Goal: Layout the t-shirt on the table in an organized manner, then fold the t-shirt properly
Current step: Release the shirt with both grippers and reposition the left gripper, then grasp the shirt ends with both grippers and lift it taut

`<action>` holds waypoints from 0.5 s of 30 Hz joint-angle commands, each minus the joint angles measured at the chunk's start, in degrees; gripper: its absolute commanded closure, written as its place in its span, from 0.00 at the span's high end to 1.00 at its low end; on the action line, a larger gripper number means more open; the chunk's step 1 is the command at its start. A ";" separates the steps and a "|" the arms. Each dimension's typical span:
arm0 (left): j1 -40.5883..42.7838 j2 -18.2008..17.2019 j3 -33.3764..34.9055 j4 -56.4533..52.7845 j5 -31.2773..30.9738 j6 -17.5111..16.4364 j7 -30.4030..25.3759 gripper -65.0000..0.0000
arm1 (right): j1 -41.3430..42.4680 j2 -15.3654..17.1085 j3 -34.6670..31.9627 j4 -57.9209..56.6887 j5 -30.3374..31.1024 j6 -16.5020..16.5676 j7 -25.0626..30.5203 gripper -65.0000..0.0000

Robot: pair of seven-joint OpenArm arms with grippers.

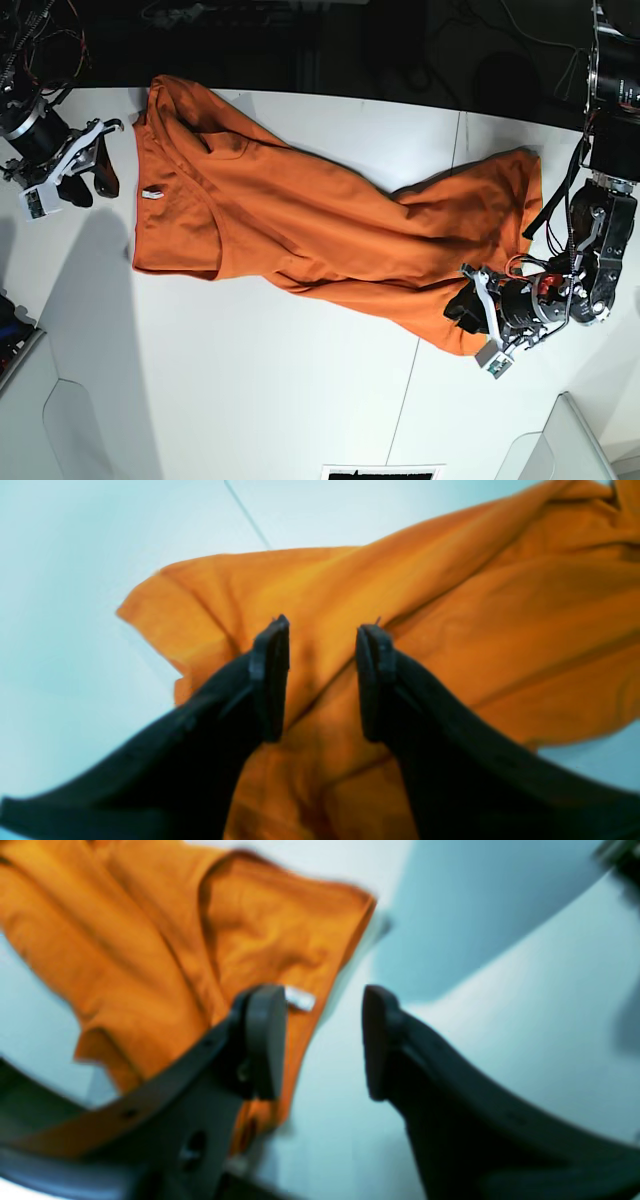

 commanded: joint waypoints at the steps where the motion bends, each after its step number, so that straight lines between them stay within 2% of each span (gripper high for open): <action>1: -0.48 -0.81 -0.50 0.98 -0.15 -0.15 -0.79 0.39 | -0.24 0.87 0.42 0.94 1.90 1.57 -0.22 0.38; 3: 1.31 -0.85 -0.50 1.18 0.98 -0.15 -0.74 0.39 | -2.38 1.36 0.42 1.46 3.91 3.21 -1.01 0.38; 6: 4.61 -1.73 -1.88 1.97 1.29 -0.15 -0.52 0.39 | -6.14 1.90 0.42 1.97 5.22 3.19 -0.98 0.38; 11: 13.46 -3.04 -13.46 8.35 -1.11 -0.31 -0.61 0.39 | -11.19 1.88 0.42 1.92 4.70 3.13 0.33 0.39; 15: 20.39 -3.02 -21.70 11.47 -3.26 -1.90 -0.59 0.39 | -11.82 1.73 0.39 1.22 2.73 2.51 2.16 0.53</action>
